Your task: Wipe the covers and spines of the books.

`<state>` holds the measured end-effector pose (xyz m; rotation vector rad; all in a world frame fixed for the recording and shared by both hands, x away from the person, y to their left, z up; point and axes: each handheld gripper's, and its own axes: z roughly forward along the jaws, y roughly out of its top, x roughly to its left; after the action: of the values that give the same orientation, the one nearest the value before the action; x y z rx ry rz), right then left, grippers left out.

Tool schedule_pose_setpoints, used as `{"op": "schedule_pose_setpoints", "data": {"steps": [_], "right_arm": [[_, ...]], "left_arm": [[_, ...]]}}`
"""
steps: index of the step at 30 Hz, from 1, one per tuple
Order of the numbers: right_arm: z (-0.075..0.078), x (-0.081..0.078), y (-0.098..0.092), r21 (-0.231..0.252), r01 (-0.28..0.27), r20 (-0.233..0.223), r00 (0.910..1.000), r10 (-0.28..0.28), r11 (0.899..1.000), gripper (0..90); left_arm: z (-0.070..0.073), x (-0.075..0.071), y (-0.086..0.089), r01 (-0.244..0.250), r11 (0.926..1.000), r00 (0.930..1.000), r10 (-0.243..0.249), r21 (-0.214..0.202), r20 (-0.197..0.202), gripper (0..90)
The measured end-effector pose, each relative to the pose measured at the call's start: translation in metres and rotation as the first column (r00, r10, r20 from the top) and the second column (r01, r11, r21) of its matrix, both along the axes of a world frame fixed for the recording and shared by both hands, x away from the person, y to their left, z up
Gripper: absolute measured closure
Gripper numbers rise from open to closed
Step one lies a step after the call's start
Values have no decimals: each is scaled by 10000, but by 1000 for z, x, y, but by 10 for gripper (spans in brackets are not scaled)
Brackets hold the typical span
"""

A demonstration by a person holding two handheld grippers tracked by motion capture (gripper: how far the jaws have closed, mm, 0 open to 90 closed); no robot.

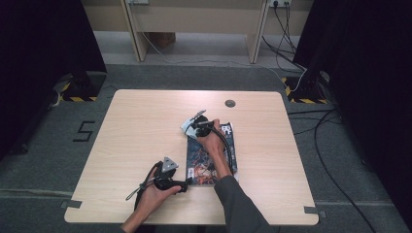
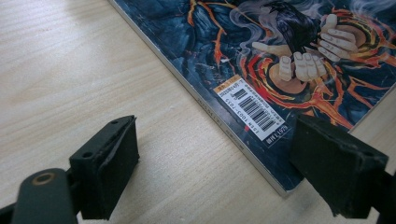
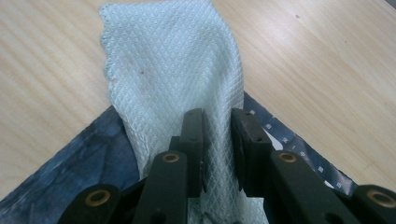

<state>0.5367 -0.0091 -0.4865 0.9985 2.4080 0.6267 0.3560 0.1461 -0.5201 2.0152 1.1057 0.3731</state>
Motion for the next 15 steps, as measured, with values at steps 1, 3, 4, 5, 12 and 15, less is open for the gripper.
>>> {"op": "schedule_pose_setpoints", "data": {"steps": [1,3,4,5,12,15], "right_arm": [[0,1,-2,-176,30,117,9999,-28,9998,757],[0,3,-5,-243,241,100,9997,-239,9994,757],[0,2,-6,-144,454,-3,9990,-454,9989,757],[0,3,-8,-157,336,62,9994,-335,9993,759],[1,-5,8,-282,-238,49,9997,240,9993,764],[-1,-17,14,-398,-640,218,9977,649,9972,765]], "left_arm": [[0,0,0,-5,10000,10000,5,-17,6,149],[0,0,0,7,10000,10000,-7,-4,-1,149],[0,0,0,4,10000,10000,-4,-3,-1,149],[0,0,0,9,10000,10000,-9,-3,-1,149],[0,0,0,-15,10000,10000,15,-26,16,149],[0,-1,0,-69,10000,10000,69,-25,-1,148]]}}
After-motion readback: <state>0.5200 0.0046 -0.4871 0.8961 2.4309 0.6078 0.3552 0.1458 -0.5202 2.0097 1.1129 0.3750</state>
